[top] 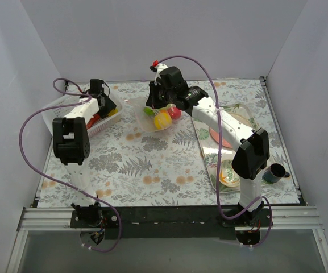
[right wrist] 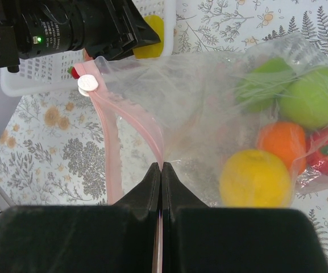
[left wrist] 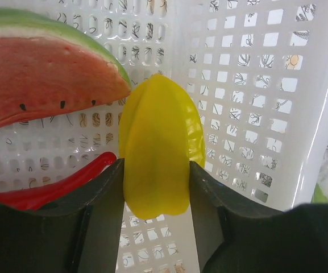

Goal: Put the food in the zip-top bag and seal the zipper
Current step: Pick up the fake fruit from the bin.

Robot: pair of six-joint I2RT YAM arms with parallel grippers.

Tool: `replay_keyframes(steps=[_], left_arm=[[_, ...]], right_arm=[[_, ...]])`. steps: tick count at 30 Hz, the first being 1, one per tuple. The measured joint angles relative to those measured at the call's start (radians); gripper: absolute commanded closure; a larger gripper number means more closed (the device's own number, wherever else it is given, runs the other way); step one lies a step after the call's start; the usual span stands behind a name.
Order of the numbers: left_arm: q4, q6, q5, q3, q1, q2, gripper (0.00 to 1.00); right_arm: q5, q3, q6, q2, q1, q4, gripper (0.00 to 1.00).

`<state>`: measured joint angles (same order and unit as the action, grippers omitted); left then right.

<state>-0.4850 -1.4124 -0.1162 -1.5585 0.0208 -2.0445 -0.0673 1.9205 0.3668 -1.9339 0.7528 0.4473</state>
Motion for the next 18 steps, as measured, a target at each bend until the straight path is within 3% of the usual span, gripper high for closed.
replay_keyframes(steps=[7,14,18], left_arm=[[-0.024,0.051,-0.034,0.000,0.000,0.078,0.75],[-0.028,0.129,-0.078,0.033,0.000,0.321,0.75],[-0.024,0.150,-0.014,0.109,-0.002,0.483,0.75]], right_arm=[[0.001,0.015,0.000,-0.001,0.000,0.020,0.99],[0.002,0.061,-0.001,-0.008,0.000,0.029,0.99],[0.003,0.098,0.000,-0.035,0.000,0.029,0.99]])
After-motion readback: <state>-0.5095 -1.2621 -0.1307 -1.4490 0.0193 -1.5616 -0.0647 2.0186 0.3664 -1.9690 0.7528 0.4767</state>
